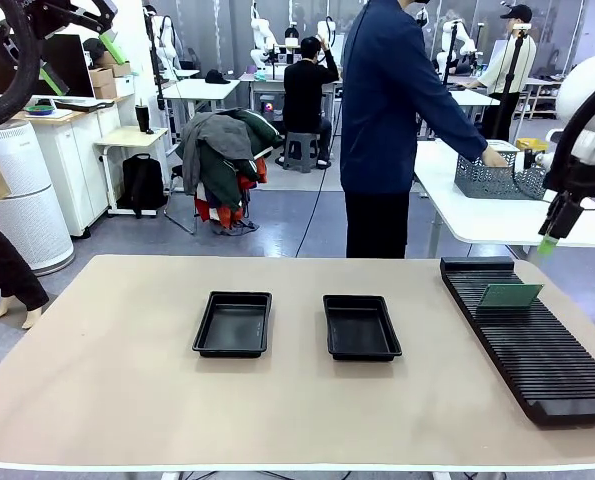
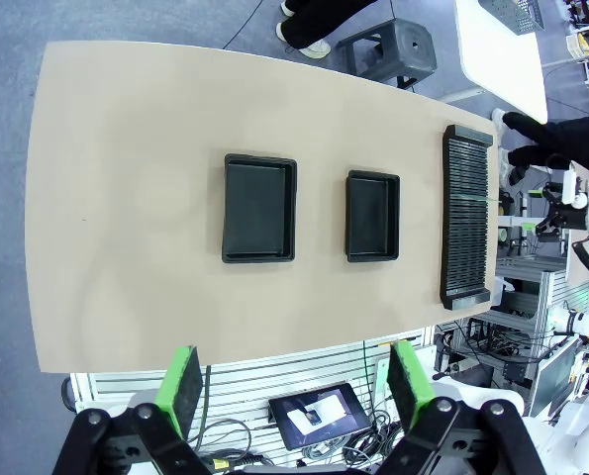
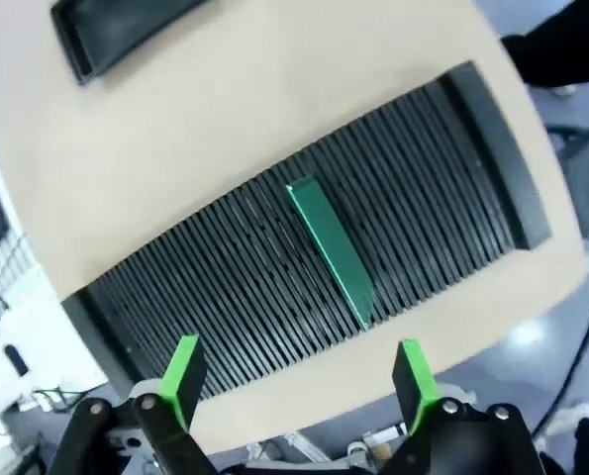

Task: Inspect and transfer BCBs to ESD trays.
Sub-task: Pick up the Blank PCB from the PCB Rack and place it in the left ESD tray.

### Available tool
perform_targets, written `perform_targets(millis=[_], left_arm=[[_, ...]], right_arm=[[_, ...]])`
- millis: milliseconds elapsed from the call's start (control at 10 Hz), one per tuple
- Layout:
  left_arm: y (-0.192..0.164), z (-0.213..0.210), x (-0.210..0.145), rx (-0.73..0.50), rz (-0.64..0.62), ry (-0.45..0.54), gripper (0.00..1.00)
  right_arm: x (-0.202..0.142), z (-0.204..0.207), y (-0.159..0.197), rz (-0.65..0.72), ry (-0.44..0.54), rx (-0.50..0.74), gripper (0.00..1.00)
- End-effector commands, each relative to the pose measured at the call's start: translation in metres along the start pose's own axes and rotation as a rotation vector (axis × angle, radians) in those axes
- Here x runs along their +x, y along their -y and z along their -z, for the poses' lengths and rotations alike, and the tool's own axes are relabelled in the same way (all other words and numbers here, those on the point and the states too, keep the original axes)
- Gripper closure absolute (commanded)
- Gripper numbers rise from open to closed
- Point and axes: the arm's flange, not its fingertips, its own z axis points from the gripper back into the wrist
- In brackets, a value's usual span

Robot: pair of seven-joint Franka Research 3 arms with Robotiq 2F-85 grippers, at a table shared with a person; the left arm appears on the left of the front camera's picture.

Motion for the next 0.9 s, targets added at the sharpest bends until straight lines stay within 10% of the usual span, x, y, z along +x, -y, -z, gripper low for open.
perform_targets(millis=[0, 800], left_arm=[[-0.001, 0.0, 0.0, -0.003, -0.003, 0.001, 0.0], [-0.001, 0.0, 0.0, -0.003, -0.003, 0.001, 0.0]], right_arm=[[-0.003, 0.019, 0.005, -0.101, -0.032, -0.015, 0.0], [-0.003, 0.091, 0.012, -0.439, -0.095, -0.053, 0.0]])
